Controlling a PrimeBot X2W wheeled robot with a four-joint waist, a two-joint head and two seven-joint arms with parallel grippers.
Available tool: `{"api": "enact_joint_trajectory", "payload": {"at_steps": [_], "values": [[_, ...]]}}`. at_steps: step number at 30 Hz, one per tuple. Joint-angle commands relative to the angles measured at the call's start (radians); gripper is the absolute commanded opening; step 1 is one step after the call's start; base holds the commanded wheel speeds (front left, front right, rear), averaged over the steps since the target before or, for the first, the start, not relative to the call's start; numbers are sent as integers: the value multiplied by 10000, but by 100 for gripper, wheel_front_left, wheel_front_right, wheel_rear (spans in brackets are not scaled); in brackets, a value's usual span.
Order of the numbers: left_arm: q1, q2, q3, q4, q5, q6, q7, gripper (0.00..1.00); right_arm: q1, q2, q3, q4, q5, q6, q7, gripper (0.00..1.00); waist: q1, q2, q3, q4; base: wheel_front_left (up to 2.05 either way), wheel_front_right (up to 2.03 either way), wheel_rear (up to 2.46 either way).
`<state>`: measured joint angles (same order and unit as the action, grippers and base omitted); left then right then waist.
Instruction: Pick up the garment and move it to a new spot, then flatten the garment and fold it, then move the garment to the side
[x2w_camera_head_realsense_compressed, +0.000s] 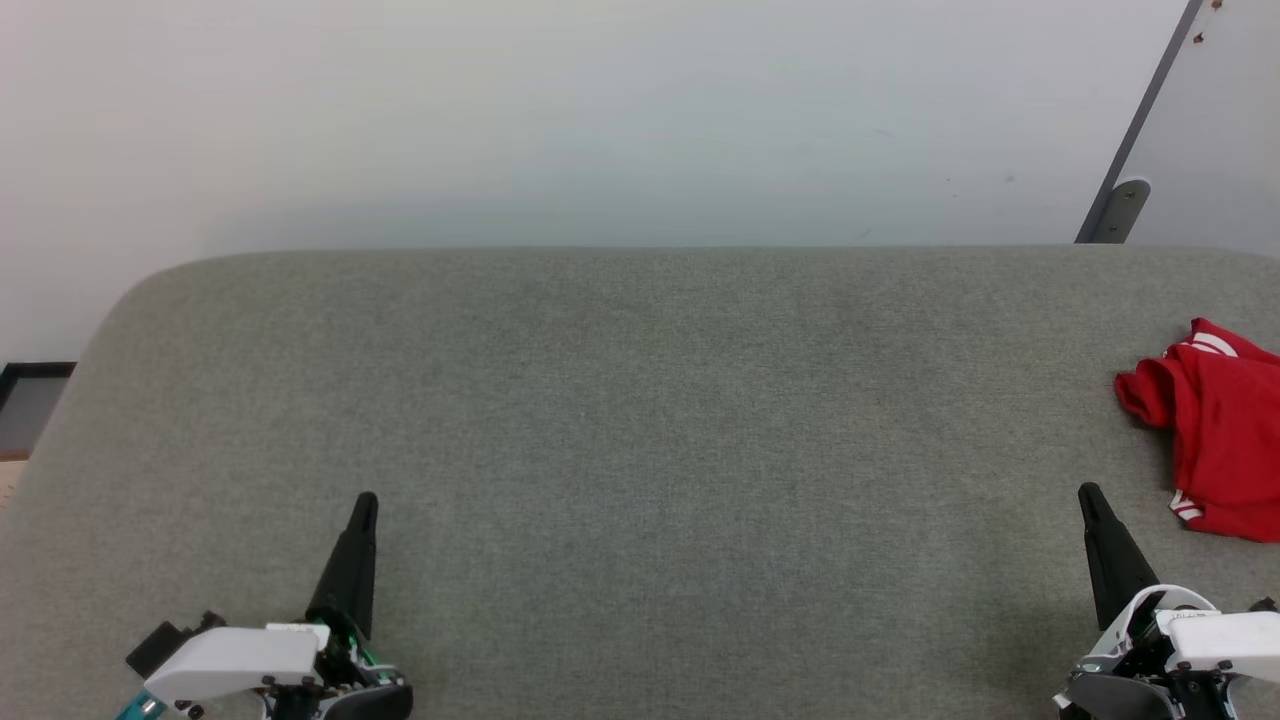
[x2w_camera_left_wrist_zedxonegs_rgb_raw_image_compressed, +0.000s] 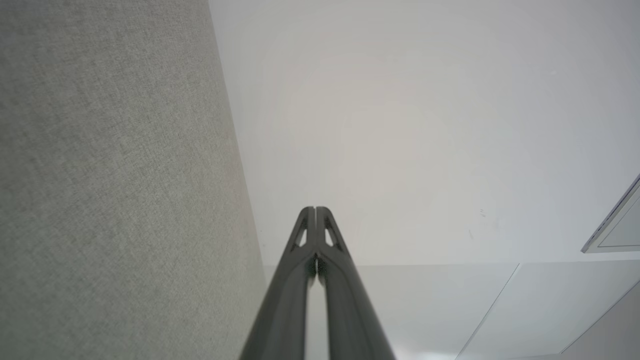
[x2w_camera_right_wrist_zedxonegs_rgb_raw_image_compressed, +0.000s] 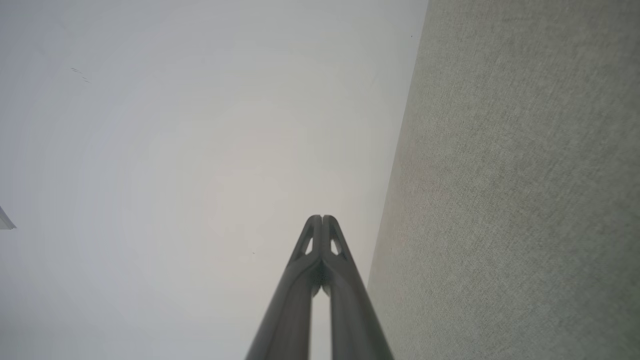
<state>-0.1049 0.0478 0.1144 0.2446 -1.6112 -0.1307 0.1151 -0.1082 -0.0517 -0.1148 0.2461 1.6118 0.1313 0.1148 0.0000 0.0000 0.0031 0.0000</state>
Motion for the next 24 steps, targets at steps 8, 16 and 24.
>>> {"api": "enact_joint_trajectory", "payload": {"at_steps": [8,16,24], "values": [[-82,7,13,9,-30,0,15,0,-24,36,5,-20,24,-10,23,0,0,0,0,0,0,0,0],[-82,7,11,9,-31,0,16,0,-24,36,5,-20,24,-10,23,0,0,0,0,0,0,0,0],[-82,7,12,9,-31,0,15,0,-24,36,6,-20,25,-10,22,0,0,0,0,0,0,0,0]]}}
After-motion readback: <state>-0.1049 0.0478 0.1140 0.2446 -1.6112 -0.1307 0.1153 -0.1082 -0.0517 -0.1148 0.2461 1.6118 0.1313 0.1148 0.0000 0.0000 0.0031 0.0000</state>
